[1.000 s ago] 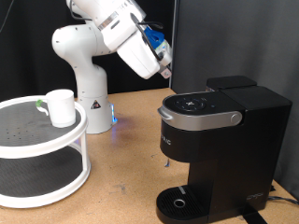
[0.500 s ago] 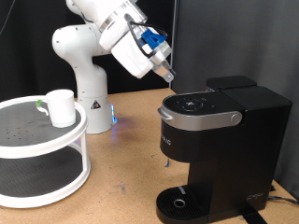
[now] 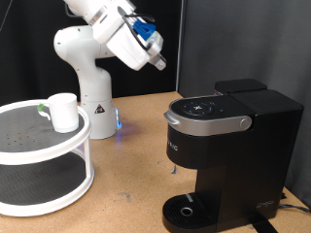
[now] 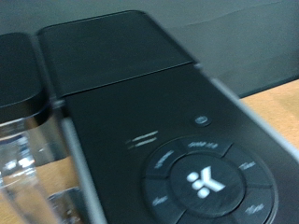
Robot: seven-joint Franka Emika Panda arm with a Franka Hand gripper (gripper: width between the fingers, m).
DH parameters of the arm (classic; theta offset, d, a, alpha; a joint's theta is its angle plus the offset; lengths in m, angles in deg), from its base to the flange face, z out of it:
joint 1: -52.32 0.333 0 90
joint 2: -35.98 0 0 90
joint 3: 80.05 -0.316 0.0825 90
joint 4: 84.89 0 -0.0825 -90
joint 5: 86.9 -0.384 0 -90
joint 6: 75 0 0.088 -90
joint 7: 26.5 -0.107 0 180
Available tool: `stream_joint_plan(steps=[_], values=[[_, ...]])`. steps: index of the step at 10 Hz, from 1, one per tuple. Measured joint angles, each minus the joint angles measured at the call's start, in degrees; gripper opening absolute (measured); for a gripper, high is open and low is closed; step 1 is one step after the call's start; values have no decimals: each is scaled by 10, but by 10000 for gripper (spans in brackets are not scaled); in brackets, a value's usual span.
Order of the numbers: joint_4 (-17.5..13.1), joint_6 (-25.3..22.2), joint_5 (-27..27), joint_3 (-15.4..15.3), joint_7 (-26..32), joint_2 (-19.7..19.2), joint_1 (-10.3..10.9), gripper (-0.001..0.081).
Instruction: Make a cup of coffee with the keurig machine
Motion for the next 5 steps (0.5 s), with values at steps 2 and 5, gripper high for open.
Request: stream_joint_plan(steps=[2, 5], values=[[1, -78, 45, 17, 0, 22, -16, 1], [2, -88, 53, 19, -1, 31, -23, 1]])
